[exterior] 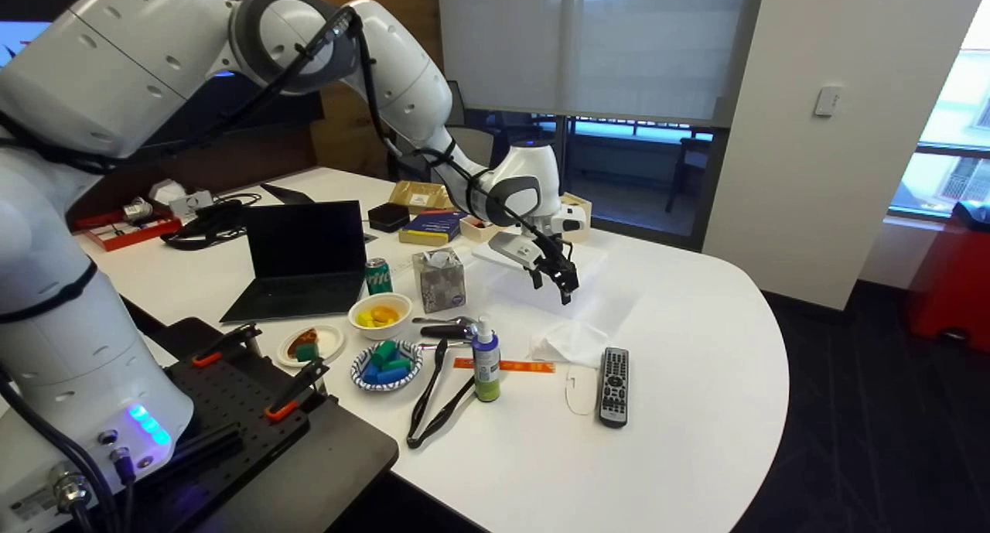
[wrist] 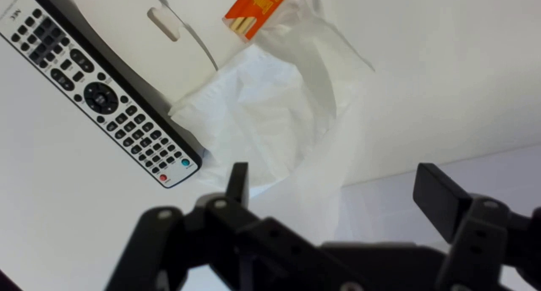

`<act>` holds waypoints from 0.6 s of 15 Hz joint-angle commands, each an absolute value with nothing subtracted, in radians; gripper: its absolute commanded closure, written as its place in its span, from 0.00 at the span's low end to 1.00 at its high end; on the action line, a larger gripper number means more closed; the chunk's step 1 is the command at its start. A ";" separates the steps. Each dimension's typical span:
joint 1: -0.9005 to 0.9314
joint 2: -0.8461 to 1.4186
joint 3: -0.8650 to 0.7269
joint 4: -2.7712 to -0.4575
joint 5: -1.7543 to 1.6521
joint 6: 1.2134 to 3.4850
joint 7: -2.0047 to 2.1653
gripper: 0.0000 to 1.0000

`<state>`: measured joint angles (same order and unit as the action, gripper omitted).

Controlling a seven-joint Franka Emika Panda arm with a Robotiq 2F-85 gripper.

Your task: Open the laptop, pick a paper towel up from the right side of the table, clean the laptop screen, place the paper towel back and switch the laptop on

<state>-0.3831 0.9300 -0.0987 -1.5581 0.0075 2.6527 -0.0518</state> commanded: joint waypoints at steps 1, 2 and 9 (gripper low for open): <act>-0.389 1.094 -0.106 -1.312 0.025 2.521 -0.068 0.00; -0.388 1.129 -0.110 -1.258 0.024 2.489 -0.064 0.00; -0.390 1.342 -0.149 -0.975 0.001 2.333 -0.021 0.00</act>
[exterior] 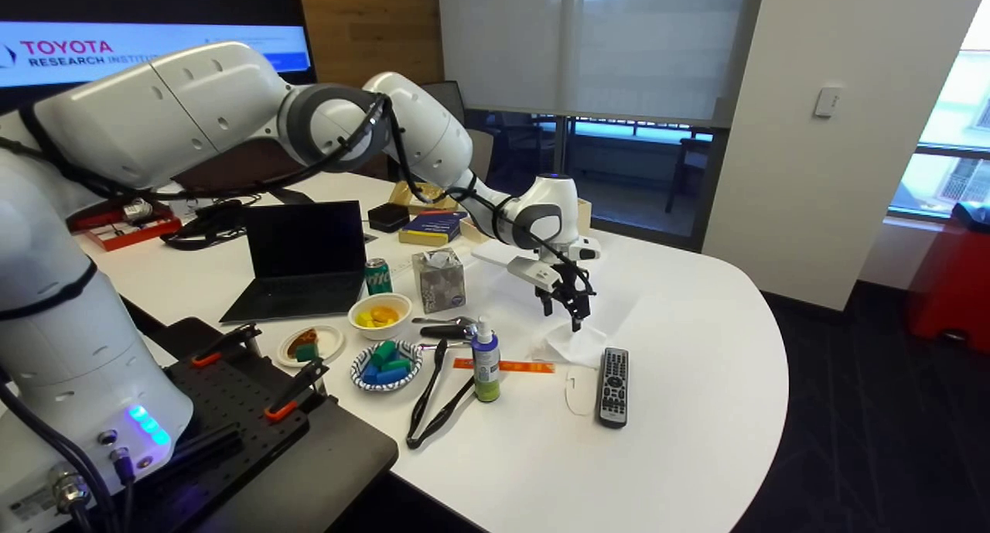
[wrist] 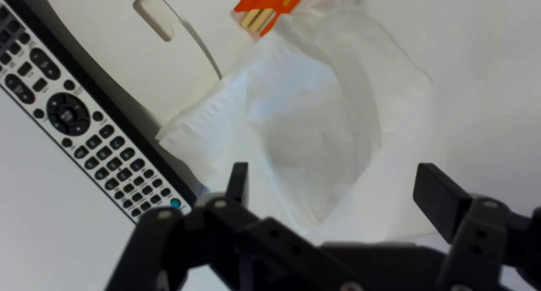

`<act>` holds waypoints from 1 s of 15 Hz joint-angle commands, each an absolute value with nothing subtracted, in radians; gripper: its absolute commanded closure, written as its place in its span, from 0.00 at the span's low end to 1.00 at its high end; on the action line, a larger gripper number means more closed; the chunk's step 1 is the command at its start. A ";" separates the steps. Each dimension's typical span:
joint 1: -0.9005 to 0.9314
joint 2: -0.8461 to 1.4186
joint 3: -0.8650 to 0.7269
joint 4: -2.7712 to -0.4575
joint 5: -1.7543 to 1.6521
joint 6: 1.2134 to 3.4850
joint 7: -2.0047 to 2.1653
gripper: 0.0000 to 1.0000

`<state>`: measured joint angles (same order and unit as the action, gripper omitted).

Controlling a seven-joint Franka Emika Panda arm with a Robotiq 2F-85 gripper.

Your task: Open the laptop, pick a paper towel up from the right side of the table, clean the laptop screen, place the paper towel back and switch the laptop on

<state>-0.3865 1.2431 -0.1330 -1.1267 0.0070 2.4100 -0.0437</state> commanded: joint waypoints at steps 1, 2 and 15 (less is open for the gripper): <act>-0.389 1.365 -0.154 -0.948 0.002 2.320 -0.014 0.05; -0.382 1.377 -0.164 -0.937 0.003 2.311 -0.010 0.28; -0.389 1.358 -0.182 -0.910 0.007 2.221 -0.031 1.00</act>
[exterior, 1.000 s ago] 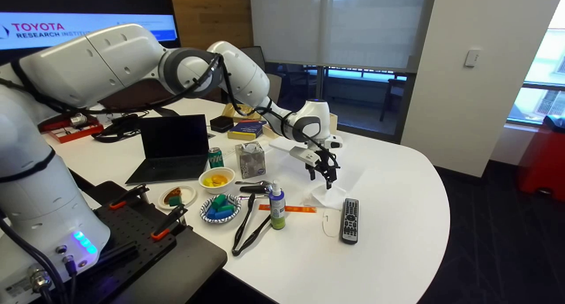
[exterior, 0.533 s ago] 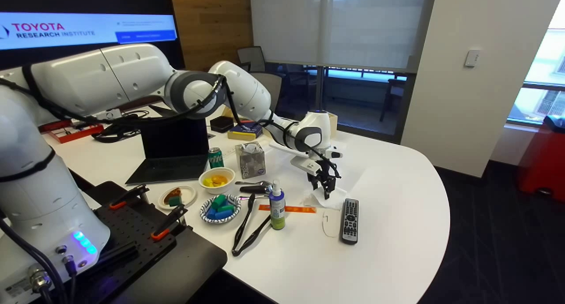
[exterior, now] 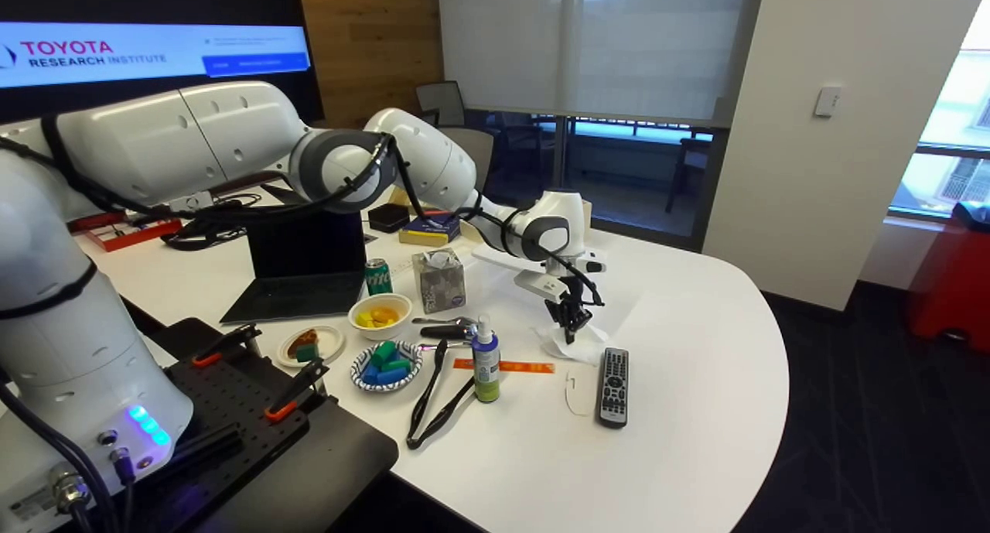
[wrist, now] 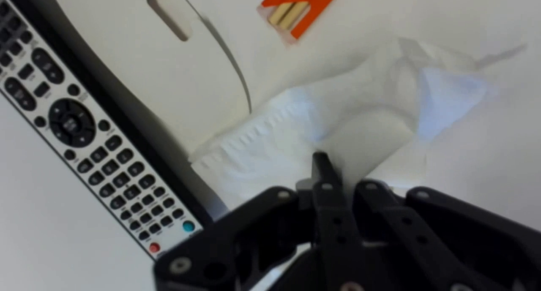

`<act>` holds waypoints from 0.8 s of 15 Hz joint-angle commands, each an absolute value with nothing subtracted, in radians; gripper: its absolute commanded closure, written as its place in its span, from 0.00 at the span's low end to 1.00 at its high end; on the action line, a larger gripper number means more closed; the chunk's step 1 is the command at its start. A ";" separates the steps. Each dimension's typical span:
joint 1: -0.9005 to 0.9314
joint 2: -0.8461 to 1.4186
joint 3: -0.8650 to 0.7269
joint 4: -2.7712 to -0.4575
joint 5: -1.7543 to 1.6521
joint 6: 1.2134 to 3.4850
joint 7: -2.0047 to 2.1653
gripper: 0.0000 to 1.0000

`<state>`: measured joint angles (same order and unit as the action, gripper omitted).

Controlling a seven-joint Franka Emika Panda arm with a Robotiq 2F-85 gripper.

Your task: Open the laptop, pick a paper towel up from the right side of the table, clean the laptop screen, place the paper towel back and switch the laptop on

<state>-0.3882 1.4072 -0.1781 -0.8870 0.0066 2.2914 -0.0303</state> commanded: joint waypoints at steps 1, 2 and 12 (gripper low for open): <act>-0.390 1.328 -0.177 -0.939 0.008 2.212 -0.048 1.00; -0.389 1.290 -0.173 -0.974 0.009 2.214 -0.060 1.00; -0.338 0.881 -0.065 -1.344 -0.012 2.274 -0.312 1.00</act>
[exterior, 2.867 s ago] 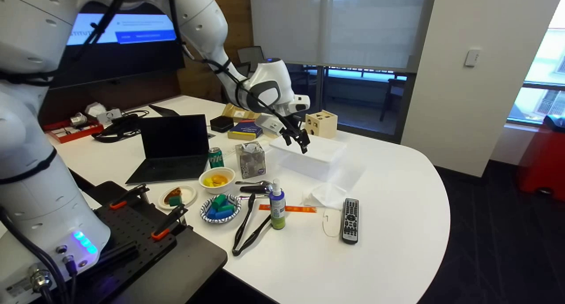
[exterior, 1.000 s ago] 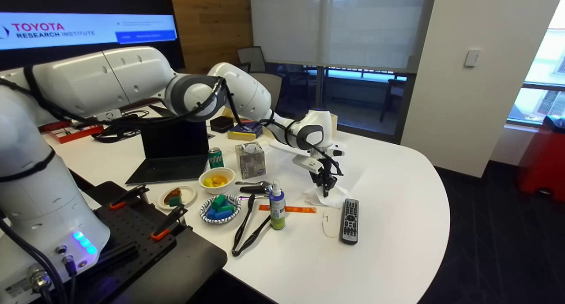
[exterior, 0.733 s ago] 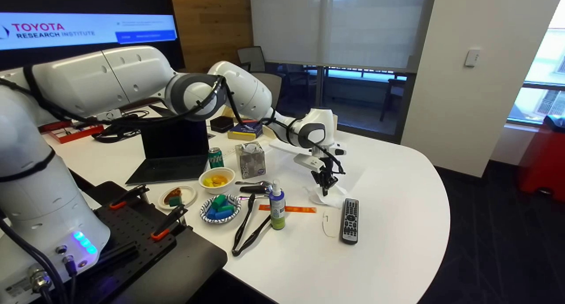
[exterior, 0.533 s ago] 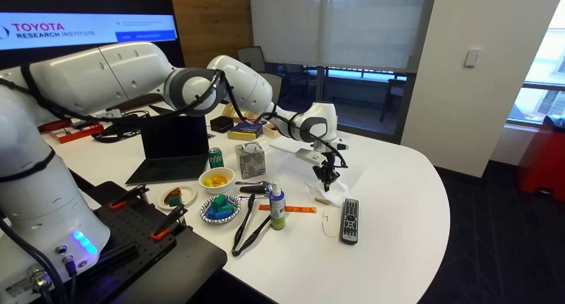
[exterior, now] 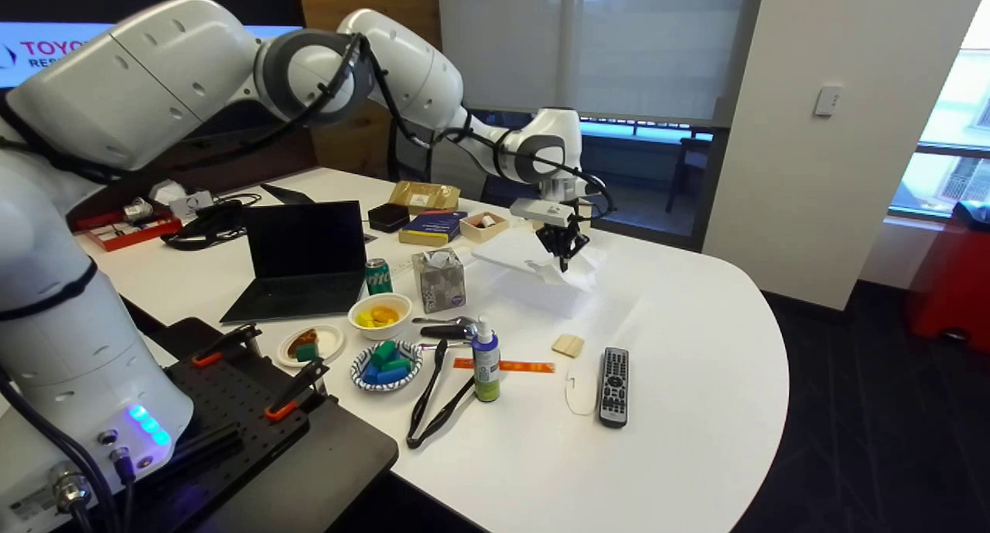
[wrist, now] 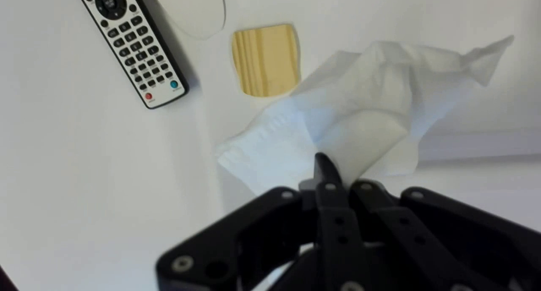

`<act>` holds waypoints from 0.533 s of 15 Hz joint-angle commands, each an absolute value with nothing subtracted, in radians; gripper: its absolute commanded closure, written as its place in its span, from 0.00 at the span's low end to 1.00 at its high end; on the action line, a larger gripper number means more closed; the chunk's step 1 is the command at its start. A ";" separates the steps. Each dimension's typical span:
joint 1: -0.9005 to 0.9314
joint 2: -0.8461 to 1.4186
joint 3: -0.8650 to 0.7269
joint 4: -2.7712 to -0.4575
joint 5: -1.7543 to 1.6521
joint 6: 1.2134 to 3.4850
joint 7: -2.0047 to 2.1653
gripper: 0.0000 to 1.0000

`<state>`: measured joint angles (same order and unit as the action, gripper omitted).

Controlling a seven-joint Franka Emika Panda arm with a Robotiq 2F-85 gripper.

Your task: Open the laptop, pick a paper towel up from the right side of the table, clean the laptop screen, place the paper towel back and switch the laptop on

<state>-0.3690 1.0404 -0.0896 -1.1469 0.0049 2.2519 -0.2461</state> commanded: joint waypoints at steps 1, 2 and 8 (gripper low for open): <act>-0.320 0.847 -0.058 -1.385 -0.021 2.284 -0.325 1.00; -0.298 0.816 -0.049 -1.426 -0.031 2.295 -0.336 1.00; -0.144 0.678 0.029 -1.615 -0.099 2.342 -0.387 1.00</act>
